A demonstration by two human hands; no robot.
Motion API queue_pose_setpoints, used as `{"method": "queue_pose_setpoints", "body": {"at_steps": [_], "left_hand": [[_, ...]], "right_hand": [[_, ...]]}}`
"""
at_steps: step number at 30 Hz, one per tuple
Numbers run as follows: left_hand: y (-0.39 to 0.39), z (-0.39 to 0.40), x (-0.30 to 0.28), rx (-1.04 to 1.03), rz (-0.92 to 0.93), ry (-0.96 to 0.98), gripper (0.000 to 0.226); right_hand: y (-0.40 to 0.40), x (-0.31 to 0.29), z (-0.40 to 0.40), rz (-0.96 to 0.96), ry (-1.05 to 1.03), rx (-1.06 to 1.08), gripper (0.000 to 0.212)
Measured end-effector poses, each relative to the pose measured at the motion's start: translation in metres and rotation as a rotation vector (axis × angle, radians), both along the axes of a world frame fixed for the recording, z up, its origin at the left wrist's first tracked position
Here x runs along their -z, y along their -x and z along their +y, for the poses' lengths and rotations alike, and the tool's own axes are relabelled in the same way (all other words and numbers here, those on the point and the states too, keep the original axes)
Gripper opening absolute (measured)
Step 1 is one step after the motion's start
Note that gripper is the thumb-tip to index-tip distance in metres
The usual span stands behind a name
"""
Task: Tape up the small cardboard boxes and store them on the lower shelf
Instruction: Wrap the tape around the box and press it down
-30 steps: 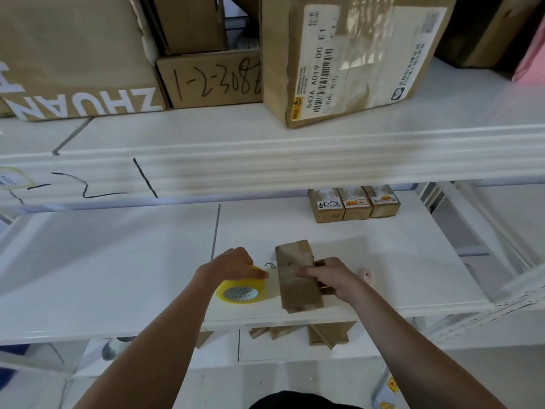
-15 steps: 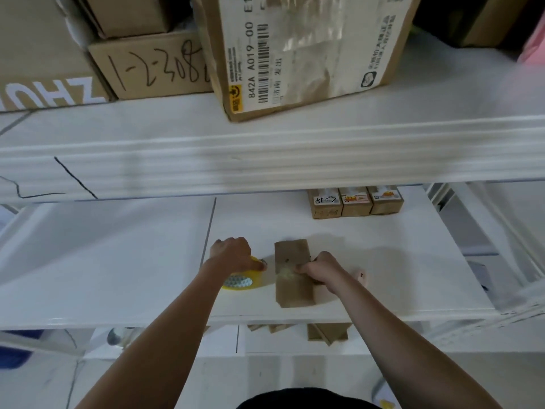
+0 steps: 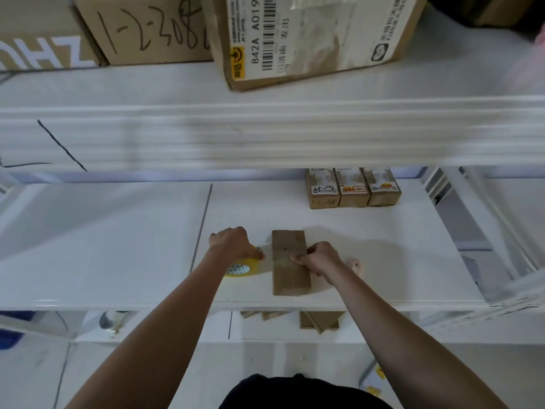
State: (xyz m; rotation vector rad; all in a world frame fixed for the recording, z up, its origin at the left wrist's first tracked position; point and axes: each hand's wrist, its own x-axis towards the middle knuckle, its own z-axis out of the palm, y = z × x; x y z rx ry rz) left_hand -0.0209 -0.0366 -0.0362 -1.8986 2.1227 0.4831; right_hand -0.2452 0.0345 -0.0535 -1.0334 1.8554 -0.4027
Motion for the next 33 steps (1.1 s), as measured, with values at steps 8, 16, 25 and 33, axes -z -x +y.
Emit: {"method": "queue_pose_setpoints", "body": {"at_steps": [8, 16, 25, 33], "left_hand": [[-0.002, -0.001, 0.007, 0.034, 0.015, 0.026, 0.063], [-0.004, -0.005, 0.012, 0.049, 0.049, 0.02, 0.059], [-0.01, -0.006, 0.01, 0.042, 0.081, 0.019, 0.06], [-0.012, -0.003, 0.011, 0.015, 0.093, 0.037, 0.057]], "right_hand": [[-0.012, -0.014, 0.008, 0.332, 0.145, -0.153, 0.048], [0.06, -0.024, 0.029, 0.73, 0.059, 0.01, 0.019], [0.061, 0.002, 0.046, 0.445, -0.044, 0.395, 0.034], [0.045, -0.008, 0.035, 0.147, 0.19, 0.527, 0.016]]}}
